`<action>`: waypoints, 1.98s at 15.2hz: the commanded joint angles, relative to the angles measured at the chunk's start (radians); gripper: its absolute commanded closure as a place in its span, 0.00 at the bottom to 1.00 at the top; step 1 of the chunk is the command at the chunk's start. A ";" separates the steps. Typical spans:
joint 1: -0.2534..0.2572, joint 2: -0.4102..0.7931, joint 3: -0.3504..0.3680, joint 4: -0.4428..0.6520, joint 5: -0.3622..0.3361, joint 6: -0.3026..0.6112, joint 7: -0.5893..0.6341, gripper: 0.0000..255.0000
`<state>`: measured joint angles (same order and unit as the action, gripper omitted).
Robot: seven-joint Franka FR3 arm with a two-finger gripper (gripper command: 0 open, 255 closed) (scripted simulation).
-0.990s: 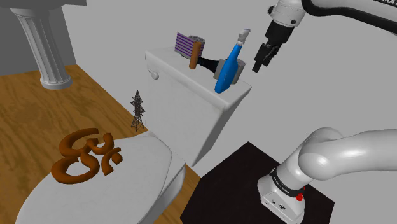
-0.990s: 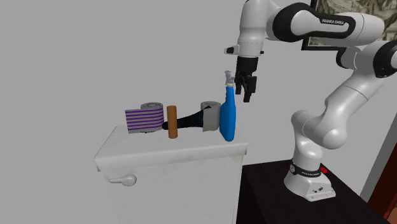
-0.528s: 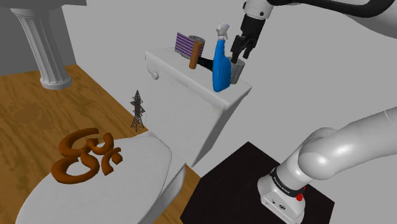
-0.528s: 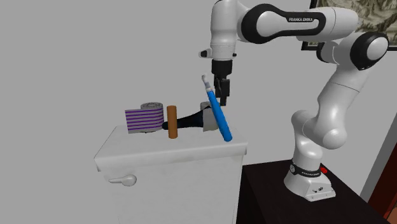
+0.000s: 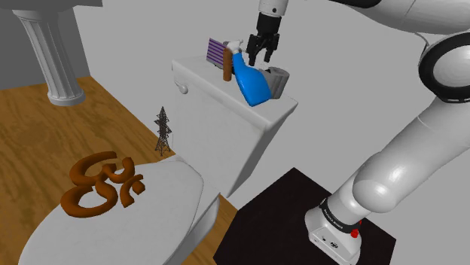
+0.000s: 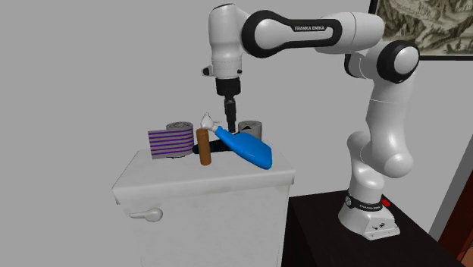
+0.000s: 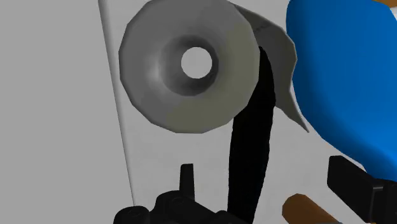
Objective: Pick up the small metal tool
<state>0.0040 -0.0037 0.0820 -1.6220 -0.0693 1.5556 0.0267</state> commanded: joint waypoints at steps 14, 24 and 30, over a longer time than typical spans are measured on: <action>0.002 0.098 0.001 0.003 -0.003 0.081 0.019 1.00; 0.002 0.102 0.002 0.048 -0.003 0.039 0.017 1.00; 0.004 0.119 0.003 0.152 -0.005 -0.048 0.013 1.00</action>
<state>0.0062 0.1079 0.0834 -1.4963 -0.0734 1.5263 0.0385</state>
